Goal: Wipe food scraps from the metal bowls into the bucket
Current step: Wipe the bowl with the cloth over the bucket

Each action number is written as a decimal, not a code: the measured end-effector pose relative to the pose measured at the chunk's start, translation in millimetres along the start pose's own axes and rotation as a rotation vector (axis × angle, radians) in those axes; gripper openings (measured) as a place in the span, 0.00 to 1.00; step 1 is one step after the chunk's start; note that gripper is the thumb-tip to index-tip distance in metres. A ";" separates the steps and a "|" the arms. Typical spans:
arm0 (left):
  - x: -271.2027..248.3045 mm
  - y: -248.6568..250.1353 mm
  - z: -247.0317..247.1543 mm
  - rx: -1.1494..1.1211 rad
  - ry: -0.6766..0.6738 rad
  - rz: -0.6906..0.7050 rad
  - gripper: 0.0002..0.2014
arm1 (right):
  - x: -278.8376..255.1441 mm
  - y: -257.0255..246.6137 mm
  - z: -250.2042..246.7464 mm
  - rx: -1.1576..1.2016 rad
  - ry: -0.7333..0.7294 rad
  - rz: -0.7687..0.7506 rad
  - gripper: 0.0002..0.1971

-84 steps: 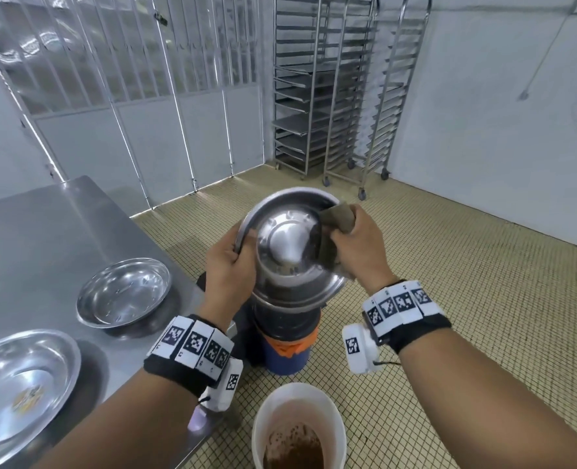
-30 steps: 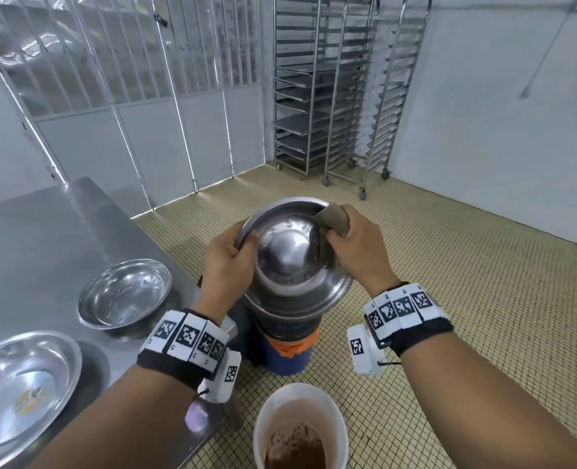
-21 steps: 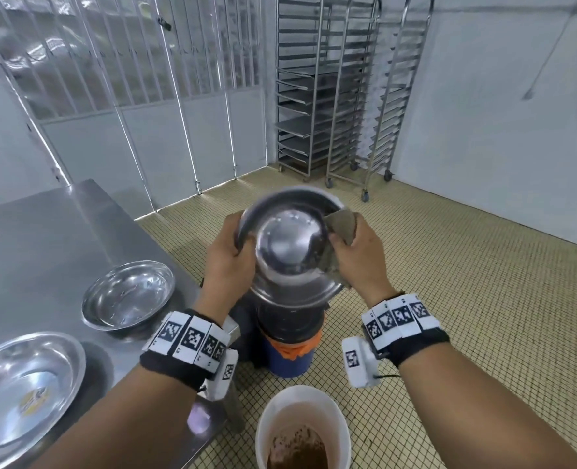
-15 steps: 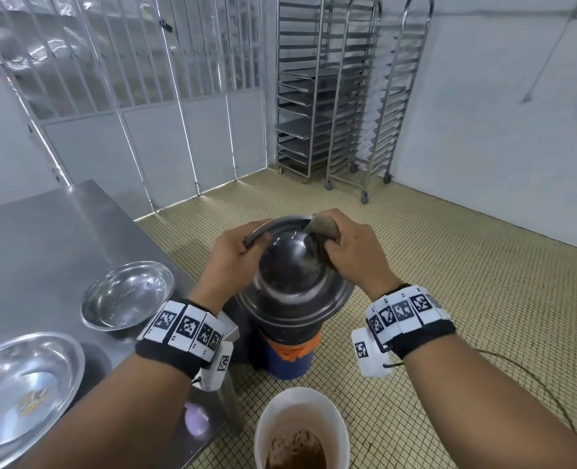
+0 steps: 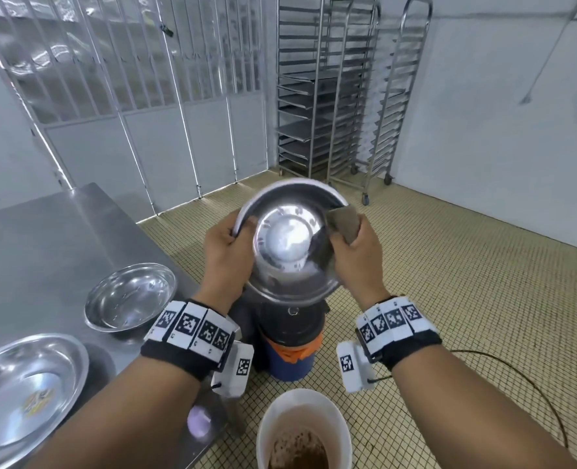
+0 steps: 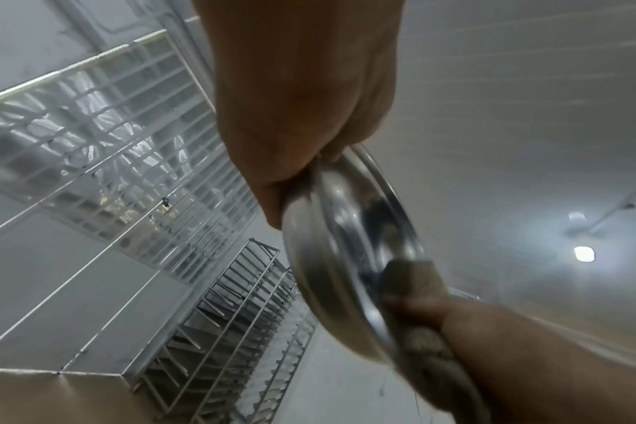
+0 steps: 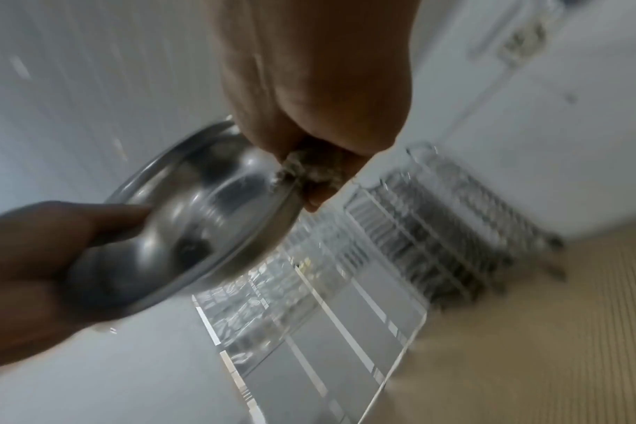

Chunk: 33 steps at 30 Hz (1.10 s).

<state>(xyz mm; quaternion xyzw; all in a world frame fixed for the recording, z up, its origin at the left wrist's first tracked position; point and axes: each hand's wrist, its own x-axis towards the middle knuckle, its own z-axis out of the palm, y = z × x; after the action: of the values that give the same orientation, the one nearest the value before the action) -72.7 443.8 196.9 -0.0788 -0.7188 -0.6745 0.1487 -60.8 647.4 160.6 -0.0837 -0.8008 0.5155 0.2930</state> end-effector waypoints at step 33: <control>4.5 -1.9 12.9 -0.462 0.169 -0.794 0.08 | -50.7 32.3 18.4 -0.493 -0.383 -0.636 0.27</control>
<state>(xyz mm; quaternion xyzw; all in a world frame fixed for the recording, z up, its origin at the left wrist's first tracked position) -78.9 456.1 195.9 0.2267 -0.5098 -0.8256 -0.0845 -35.2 625.7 107.5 0.1964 -0.9256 0.1997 0.2546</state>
